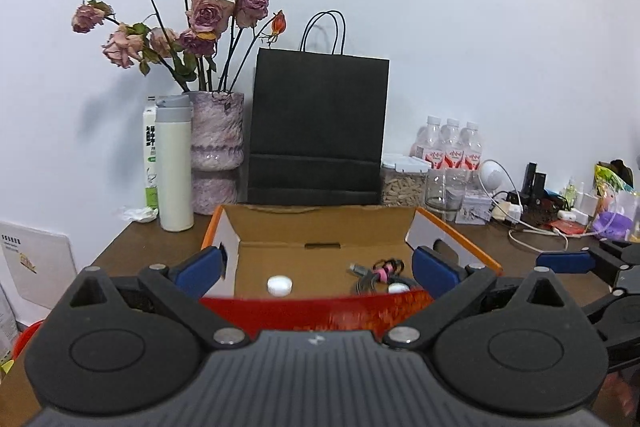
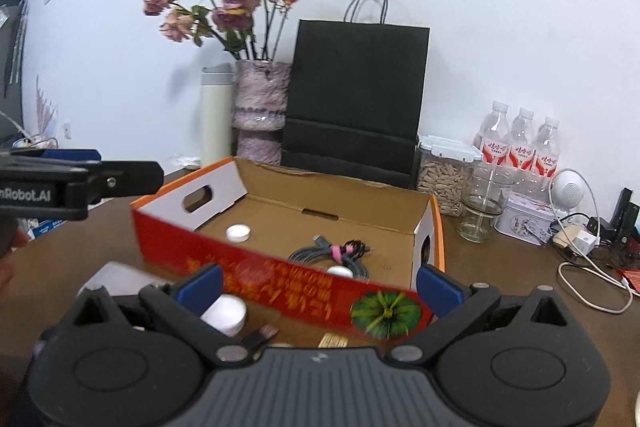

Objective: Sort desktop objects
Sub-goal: 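Withdraw both tools from the box back to the table, then grasp the navy pouch with the left tool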

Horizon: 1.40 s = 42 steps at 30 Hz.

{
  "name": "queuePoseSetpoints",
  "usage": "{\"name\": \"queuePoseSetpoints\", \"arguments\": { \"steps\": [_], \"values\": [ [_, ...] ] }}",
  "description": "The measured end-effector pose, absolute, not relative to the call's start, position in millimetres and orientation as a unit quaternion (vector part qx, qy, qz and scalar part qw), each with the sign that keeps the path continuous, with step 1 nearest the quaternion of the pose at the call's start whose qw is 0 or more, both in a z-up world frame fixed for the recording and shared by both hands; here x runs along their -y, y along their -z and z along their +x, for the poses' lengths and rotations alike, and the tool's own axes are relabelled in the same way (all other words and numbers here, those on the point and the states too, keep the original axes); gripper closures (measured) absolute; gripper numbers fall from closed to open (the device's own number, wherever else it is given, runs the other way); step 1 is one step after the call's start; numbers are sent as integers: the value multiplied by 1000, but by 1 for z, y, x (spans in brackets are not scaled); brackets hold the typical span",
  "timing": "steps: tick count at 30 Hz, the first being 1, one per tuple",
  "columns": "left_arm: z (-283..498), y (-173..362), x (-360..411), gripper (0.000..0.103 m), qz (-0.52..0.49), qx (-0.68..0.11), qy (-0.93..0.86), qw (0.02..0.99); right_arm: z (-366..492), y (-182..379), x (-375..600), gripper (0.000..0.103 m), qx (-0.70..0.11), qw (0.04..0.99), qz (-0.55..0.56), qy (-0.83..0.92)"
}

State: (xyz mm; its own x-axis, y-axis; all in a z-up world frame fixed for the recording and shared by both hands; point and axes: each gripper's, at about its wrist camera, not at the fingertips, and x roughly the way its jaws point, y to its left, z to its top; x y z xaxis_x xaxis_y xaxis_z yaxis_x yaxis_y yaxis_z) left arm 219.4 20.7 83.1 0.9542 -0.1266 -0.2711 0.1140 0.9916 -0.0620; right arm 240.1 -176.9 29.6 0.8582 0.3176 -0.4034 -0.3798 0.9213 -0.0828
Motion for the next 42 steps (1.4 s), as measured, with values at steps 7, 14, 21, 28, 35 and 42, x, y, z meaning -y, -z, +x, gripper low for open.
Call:
{"name": "queuePoseSetpoints", "arguments": {
  "steps": [7,14,21,28,35,42],
  "values": [
    [182,-60,-28,0,-22,-179,56,982,181,-7,187,0,-203,961,-70,-175],
    [150,-40,-40,0,-27,-213,33,976,145,18,201,0,-244,953,-46,-173],
    [138,-29,-41,0,-26,-239,29,970,133,24,197,0,-250,949,-41,-187],
    [137,-27,-36,0,-17,-258,27,966,131,26,188,0,-260,946,-49,-188],
    [129,-21,-41,0,-12,-299,-16,954,129,27,192,0,-266,946,-48,-181],
    [121,-17,-51,0,-29,-317,-30,947,127,29,194,0,-267,944,-45,-187]
  ]
}}
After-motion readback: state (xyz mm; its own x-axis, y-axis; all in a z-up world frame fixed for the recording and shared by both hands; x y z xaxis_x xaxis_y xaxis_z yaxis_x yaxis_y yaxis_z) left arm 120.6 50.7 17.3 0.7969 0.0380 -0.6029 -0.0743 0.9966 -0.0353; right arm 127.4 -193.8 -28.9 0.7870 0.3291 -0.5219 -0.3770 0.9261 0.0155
